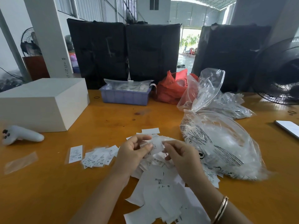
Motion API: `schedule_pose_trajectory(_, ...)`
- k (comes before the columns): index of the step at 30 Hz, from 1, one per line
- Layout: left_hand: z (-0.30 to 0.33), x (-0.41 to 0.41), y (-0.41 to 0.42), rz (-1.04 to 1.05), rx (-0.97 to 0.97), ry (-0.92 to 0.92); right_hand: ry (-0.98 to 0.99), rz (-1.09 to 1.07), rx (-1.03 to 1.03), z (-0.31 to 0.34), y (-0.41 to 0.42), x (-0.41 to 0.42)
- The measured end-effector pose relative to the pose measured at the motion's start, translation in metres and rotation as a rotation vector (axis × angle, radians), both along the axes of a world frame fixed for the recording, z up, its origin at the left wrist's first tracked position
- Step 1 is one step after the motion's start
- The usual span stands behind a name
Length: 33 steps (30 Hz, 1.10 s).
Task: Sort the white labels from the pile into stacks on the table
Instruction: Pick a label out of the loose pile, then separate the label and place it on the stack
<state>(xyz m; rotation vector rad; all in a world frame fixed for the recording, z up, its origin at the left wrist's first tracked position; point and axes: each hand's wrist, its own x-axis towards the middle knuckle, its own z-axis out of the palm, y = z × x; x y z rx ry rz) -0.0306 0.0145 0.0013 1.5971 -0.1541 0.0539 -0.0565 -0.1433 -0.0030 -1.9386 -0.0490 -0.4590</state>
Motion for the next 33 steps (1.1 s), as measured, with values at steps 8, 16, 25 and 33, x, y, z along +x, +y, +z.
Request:
schedule_pose_trajectory(8, 0.002, 0.004, 0.006, 0.068, 0.077, -0.035, -0.166, -0.030, -0.272, 0.001, 0.000, -0.003)
schedule_pose_trajectory(16, 0.012, 0.026, 0.074, 0.593, 0.659, -0.130, -0.458, -0.448, -0.435, 0.041, -0.064, -0.003)
schedule_pose_trajectory(25, 0.003, 0.025, 0.084, 0.354, 1.261, 0.226, 0.409, -0.512, -0.909, 0.021, -0.108, 0.000)
schedule_pose_trajectory(33, 0.004, 0.022, 0.068, 0.459, 1.365, -0.038, 0.275, -0.549, -0.710, 0.017, -0.103, 0.004)
